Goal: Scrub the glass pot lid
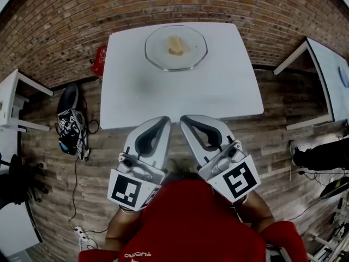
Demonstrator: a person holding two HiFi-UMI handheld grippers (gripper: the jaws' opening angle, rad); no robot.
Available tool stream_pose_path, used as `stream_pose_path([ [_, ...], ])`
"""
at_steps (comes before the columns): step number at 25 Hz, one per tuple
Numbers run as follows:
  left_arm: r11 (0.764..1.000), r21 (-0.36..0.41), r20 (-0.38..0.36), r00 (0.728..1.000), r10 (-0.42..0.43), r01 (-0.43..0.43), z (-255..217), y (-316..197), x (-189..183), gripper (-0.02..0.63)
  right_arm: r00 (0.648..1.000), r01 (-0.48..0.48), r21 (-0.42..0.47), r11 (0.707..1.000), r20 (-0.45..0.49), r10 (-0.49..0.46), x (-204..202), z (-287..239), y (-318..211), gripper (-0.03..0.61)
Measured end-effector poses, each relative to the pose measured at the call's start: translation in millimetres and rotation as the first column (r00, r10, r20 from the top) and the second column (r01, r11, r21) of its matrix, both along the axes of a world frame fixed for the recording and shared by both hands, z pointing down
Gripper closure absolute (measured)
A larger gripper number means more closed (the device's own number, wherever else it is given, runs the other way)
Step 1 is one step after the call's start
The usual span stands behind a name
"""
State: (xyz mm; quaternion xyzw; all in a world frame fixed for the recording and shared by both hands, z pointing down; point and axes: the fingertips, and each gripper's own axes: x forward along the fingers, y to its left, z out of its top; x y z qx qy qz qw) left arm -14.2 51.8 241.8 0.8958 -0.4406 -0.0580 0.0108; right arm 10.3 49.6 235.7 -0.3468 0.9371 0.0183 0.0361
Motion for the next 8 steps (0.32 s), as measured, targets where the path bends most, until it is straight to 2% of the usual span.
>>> stream_pose_path([
  [8, 1.000, 0.000, -0.002, 1.000, 0.008, -0.008, 0.4, 2.6, 1.2, 0.597, 1.000, -0.004, -0.005, 1.000, -0.002, 0.004, 0.3, 1.3, 2.4, 0.549],
])
